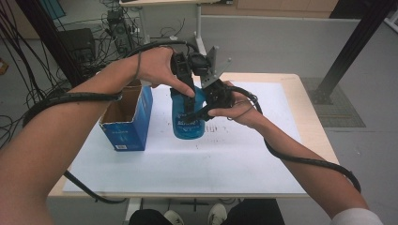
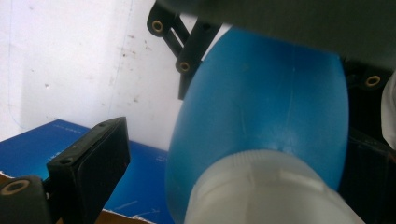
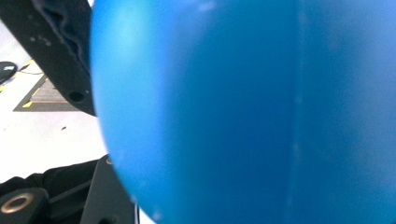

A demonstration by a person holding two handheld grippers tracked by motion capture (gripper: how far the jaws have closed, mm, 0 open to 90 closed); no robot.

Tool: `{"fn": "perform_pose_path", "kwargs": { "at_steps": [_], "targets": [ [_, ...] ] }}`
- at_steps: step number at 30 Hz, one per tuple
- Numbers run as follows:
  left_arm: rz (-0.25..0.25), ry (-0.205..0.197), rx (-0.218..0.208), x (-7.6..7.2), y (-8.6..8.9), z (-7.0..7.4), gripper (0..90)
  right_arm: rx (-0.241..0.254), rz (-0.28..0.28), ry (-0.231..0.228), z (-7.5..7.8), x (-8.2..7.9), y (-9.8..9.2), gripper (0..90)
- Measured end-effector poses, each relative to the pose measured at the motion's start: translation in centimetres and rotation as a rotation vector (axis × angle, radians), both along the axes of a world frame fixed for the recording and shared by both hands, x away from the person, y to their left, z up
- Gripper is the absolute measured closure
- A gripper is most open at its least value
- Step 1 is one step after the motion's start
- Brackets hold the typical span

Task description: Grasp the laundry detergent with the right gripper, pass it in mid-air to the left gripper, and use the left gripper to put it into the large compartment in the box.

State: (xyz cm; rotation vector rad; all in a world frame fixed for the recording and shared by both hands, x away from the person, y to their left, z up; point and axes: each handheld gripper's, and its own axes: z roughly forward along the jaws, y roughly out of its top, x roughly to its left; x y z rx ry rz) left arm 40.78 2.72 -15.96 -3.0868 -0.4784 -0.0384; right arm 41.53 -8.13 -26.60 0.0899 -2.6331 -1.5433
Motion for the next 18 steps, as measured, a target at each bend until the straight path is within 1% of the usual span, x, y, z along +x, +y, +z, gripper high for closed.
{"fn": "perform_pose_path", "kwargs": {
  "at_steps": [15,18],
  "targets": [
    [0.006,-0.001,0.008,0.26,0.11,0.02,5.9,0.010,-0.009,0.001,-0.07,0.29,0.12,44.1],
    [0.004,0.001,0.004,0.29,0.06,0.02,6.0,0.014,-0.010,0.004,-0.02,0.29,0.11,44.1]
  ]
}}
